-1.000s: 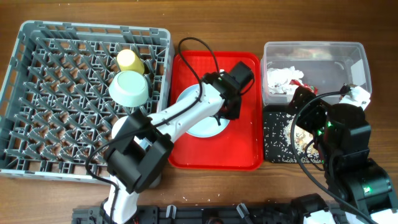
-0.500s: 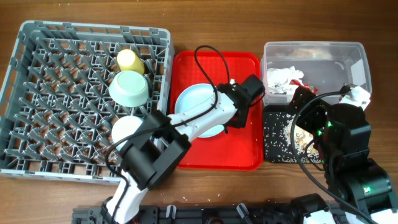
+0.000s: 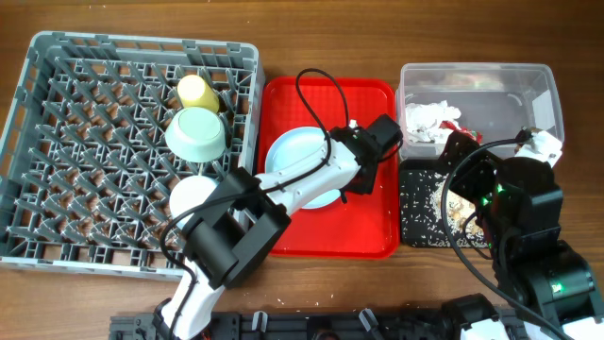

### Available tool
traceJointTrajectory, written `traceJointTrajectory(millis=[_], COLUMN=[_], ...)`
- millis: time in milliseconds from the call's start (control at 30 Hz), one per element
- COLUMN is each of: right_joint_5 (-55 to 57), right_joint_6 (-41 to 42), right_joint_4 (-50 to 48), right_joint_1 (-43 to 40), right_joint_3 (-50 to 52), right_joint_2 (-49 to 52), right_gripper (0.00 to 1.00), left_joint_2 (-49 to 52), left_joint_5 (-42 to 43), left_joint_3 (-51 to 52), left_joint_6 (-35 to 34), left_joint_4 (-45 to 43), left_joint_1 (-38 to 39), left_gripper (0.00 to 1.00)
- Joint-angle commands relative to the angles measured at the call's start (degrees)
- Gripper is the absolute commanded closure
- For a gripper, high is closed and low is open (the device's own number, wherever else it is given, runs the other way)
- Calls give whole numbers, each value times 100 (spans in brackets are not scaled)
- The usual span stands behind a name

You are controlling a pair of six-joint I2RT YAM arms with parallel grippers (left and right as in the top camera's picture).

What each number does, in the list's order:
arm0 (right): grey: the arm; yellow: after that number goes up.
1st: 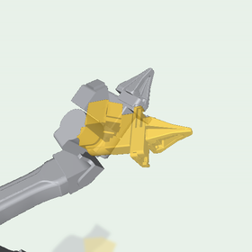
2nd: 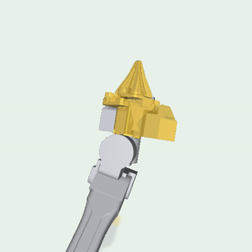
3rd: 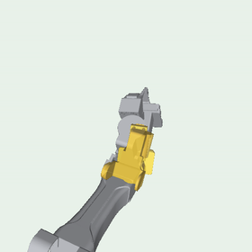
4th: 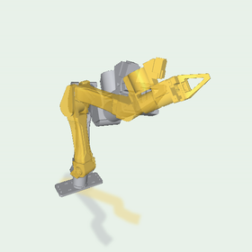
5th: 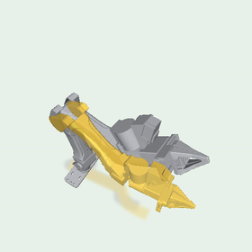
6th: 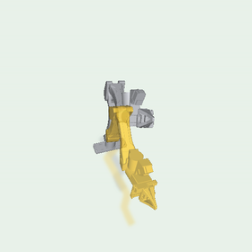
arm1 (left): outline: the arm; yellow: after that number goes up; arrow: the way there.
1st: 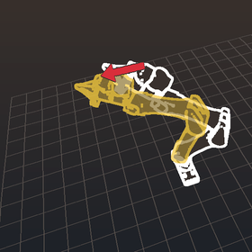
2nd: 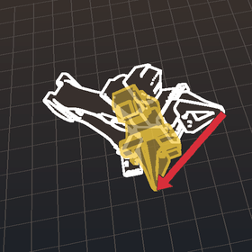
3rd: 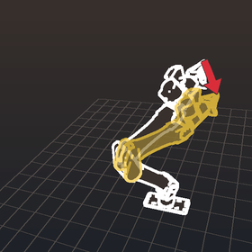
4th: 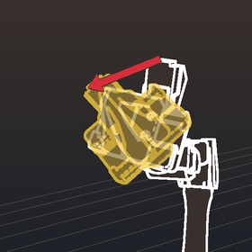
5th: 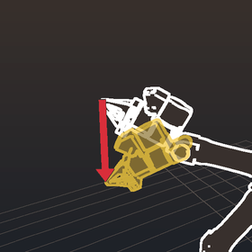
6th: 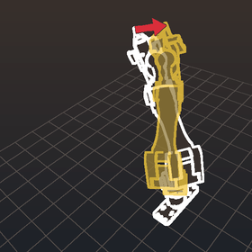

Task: Sort waste into correct bins and load items into the dishwasher rack
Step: 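Grasp the edge of the light-blue plate on the red tray with the left gripper, then lift the plate and stand it upright at the rack's right edge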

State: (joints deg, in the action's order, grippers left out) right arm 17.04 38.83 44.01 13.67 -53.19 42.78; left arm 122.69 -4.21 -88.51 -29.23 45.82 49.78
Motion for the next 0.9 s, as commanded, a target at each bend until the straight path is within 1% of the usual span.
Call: traceJointTrajectory(millis=[0,33,100,133,167,267,333,433,533,600,633,667,700,733,800,867], right_joint_5=[92,92,92,92,92,92,92,92,92,92,92,92,92,92,92,92], right_joint_6=[33,31,35,33,33,35,33,33,33,33,33,33,33,33,33,31], right_joint_4=[-24,-24,-24,-24,-24,-24,-24,-24,-24,-24,-24,-24,-24,-24,-24,-24], right_joint_1=[-13,-13,-13,-13,-13,-13,-13,-13,-13,-13,-13,-15,-13,-13,-13,-13], right_joint_3=[-74,-74,-74,-74,-74,-74,-74,-74,-74,-74,-74,-74,-74,-74,-74,-74], right_joint_2=[-24,-24,-24,-24,-26,-24,-24,-24,-24,-26,-26,-24,-26,-24,-24,-24], right_gripper=[0,0,1,0,0,0,0,0,0,0,0,0,0,0,0,0], left_joint_2=[205,208,232,236,236,52,-424,-1340,-2260,-2608,-2697,-2697,-2662,-2603,-2428,-2282], left_joint_5=[-85,-87,-186,-337,-494,-350,96,1224,2911,4463,5674,6546,6988,7549,8238,8266], left_joint_3=[55,55,55,55,55,-15,-219,-656,-855,-859,-859,-857,-857,-857,-857,-846], left_joint_6=[26,26,24,24,24,17,24,26,105,352,442,542,645,756,942,1126], left_joint_4=[0,0,0,-4,4,31,114,243,258,240,240,247,291,407,758,1084], left_joint_1=[31,31,31,31,20,-74,-205,-603,-1497,-2330,-3051,-3639,-4011,-4557,-5412,-5954], left_gripper=[73,78,81,84,96,96,96,96,96,96,96,96,96,96,96,96])
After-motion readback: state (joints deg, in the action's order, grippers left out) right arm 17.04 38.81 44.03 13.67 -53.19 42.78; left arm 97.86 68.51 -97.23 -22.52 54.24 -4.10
